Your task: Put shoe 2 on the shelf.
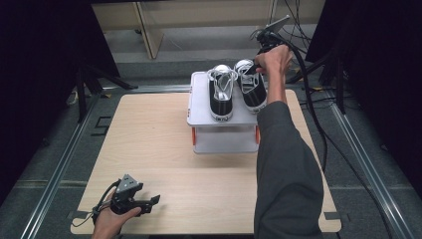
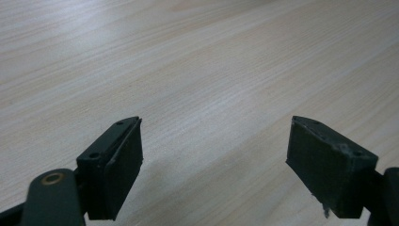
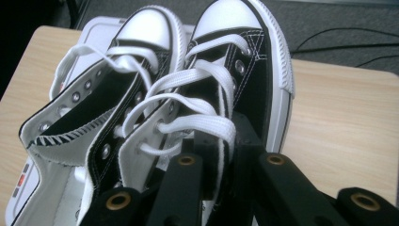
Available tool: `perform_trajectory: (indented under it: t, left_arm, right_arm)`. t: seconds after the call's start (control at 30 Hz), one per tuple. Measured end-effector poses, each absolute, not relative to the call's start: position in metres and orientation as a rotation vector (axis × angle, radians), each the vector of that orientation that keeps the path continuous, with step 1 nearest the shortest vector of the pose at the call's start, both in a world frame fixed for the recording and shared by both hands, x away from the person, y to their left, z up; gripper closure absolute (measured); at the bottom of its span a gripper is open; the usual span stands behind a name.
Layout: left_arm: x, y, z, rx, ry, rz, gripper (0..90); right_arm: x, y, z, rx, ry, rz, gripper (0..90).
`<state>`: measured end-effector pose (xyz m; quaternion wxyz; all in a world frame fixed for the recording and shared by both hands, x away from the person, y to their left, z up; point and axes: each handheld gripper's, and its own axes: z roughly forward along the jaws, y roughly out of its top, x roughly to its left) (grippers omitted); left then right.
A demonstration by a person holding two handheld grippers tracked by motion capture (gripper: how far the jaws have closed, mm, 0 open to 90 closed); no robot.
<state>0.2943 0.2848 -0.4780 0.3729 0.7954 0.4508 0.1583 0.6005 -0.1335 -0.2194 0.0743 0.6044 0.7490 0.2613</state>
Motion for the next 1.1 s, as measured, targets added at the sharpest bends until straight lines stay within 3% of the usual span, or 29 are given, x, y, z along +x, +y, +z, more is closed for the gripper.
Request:
perform_trajectory:
  t: [0.43,1.1]
  left_arm:
    - [0.294,0.286,-0.477,2.055,1.123,0.408,18.4]
    - [0.295,0.285,-0.477,2.069,1.134,0.404,18.4]
  right_arm:
    - [0.591,-0.125,-0.224,1.85,2.305,0.832,82.5]
    - [0.587,-0.151,-0.251,1.887,2.321,0.904,81.1]
